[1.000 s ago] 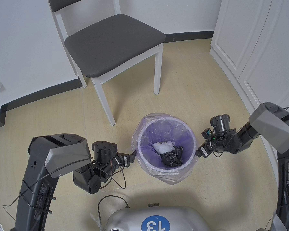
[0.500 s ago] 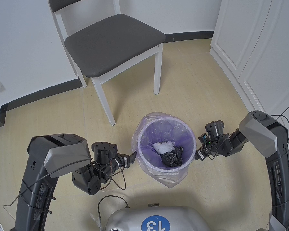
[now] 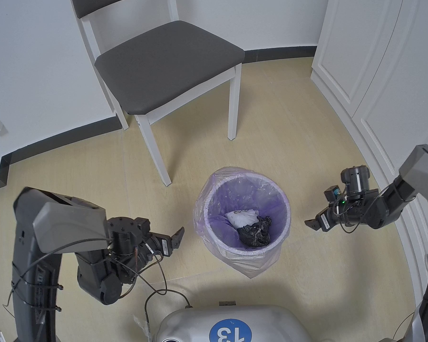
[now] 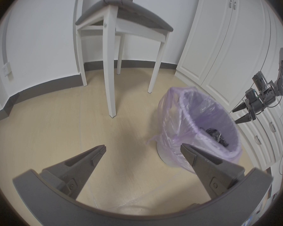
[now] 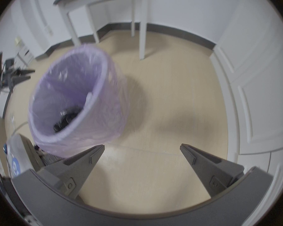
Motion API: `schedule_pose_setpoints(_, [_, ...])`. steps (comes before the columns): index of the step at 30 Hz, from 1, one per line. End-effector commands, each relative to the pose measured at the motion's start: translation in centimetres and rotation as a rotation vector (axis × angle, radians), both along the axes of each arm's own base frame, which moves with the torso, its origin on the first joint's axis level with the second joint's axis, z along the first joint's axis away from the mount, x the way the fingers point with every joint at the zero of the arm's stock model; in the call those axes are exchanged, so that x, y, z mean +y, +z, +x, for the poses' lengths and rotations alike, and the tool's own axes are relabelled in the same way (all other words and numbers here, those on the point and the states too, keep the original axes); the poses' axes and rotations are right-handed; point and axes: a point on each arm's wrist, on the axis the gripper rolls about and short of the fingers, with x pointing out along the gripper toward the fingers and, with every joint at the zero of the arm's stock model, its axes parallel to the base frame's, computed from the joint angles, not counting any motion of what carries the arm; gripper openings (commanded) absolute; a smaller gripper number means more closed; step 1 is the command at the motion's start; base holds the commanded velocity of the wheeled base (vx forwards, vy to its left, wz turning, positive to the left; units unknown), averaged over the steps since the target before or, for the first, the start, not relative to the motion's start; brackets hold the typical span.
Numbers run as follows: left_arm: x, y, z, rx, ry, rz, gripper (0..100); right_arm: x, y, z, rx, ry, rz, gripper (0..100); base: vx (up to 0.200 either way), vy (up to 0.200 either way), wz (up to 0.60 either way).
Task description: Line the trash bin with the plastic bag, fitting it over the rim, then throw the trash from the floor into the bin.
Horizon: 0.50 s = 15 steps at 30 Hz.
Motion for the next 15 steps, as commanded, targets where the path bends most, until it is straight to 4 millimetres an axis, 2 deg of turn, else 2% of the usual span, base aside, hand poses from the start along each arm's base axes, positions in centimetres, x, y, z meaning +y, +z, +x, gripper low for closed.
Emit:
schedule_pose_setpoints(1, [1.7, 7.5, -3.4, -0.161, 0.011, -0.058, 100, -1.2, 5.5, -4.1, -0.18, -0.135, 0.211, 100, 0.0, 0.0, 0.0])
schedule_pose_setpoints(3, [2.4, 9.0, -4.0, -0.195, 0.026, -0.057, 100, -1.4, 6.9, -5.0, -0.236, -0.168, 0.266, 100, 0.0, 0.0, 0.0])
schedule_pose_setpoints(5, [4.0, 10.4, -4.9, -0.226, 0.06, -0.04, 100, -2.1, 8.2, -6.3, -0.28, -0.203, 0.284, 100, 0.0, 0.0, 0.0])
schedule_pose_setpoints(6, [4.0, 10.4, -4.9, -0.226, 0.06, -0.04, 100, -2.1, 8.2, -6.3, -0.28, -0.203, 0.284, 100, 0.0, 0.0, 0.0])
schedule_pose_setpoints(7, [5.2, 12.0, -6.0, -0.264, 0.08, -0.027, 100, -2.7, 9.6, -7.8, -0.324, -0.249, 0.28, 100, 0.0, 0.0, 0.0])
schedule_pose_setpoints(11, [7.0, 15.0, -8.2, -0.328, 0.129, -0.04, 100, -3.5, 12.3, -10.2, -0.44, -0.325, 0.341, 100, 0.0, 0.0, 0.0])
schedule_pose_setpoints(12, [7.2, 15.5, -8.4, -0.337, 0.134, -0.042, 100, -3.6, 12.7, -10.4, -0.459, -0.33, 0.35, 100, 0.0, 0.0, 0.0])
schedule_pose_setpoints(13, [7.8, 16.6, -8.9, -0.361, 0.151, -0.046, 100, -4.0, 14.0, -10.9, -0.525, -0.335, 0.37, 100, 0.0, 0.0, 0.0])
schedule_pose_setpoints(14, [7.8, 16.6, -8.9, -0.361, 0.151, -0.046, 100, -4.0, 14.0, -10.9, -0.525, -0.335, 0.37, 100, 0.0, 0.0, 0.0])
schedule_pose_setpoints(15, [8.5, 18.7, -9.5, -0.419, 0.177, -0.059, 100, -4.5, 16.1, -11.6, -0.636, -0.335, 0.387, 100, 0.0, 0.0, 0.0])
